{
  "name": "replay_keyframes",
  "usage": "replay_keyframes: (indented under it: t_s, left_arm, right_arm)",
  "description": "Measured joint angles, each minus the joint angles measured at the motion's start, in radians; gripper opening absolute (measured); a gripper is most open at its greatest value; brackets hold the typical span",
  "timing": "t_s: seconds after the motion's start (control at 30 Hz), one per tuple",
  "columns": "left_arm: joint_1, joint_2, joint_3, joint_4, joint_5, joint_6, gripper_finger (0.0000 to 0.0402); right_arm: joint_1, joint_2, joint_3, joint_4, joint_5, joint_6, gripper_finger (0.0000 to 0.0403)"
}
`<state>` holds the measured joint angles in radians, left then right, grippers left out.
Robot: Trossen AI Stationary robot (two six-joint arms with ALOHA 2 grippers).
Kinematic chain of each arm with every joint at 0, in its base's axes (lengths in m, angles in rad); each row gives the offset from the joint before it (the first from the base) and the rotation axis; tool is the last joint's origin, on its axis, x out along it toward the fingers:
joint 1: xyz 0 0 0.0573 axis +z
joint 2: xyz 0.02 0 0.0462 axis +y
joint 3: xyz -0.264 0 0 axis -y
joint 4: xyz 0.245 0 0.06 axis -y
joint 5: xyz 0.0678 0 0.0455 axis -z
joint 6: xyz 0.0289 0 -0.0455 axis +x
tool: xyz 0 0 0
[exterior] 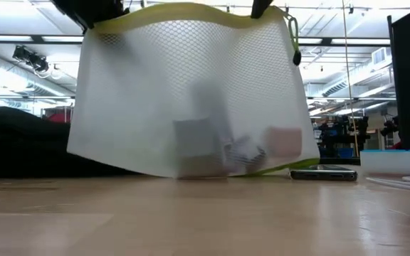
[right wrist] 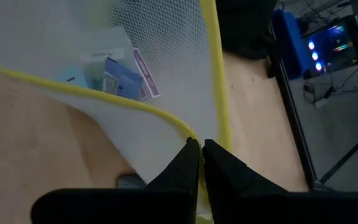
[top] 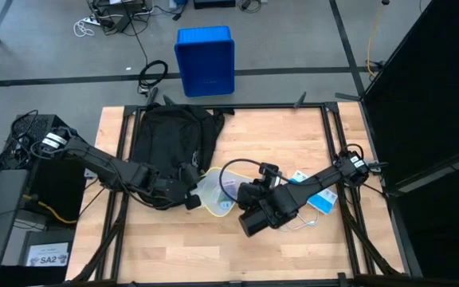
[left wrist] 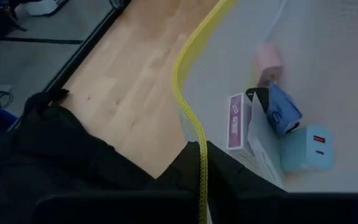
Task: Unpack backpack
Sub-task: Adjust the zip lock bag
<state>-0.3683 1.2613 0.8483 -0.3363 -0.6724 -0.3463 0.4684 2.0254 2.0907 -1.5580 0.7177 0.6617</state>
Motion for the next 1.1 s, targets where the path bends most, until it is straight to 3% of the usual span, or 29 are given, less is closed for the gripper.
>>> replay_keyframes:
  t_s: [0.2,0.4,0.7,1.1]
  left_arm:
    - [0.0,0.0,-0.053,0.069,0.018,0.002,0.0]
    - [-0.006,0.0,-0.053,0.071,0.024,0.002,0.0]
    - [-0.011,0.0,-0.053,0.065,0.038,0.002,0.0]
    - [-0.012,0.0,-0.052,0.061,0.038,0.001,0.0]
  right_arm:
    - [-0.019,0.0,-0.042,0.088,-0.029,-0.041,0.0]
    - [-0.045,0.001,-0.162,0.317,-0.137,-0.187,0.0]
    - [-0.066,-0.031,-0.267,0.461,-0.182,-0.219,0.0]
    - [-0.074,-0.301,-0.752,1.025,-0.299,-0.256,0.0]
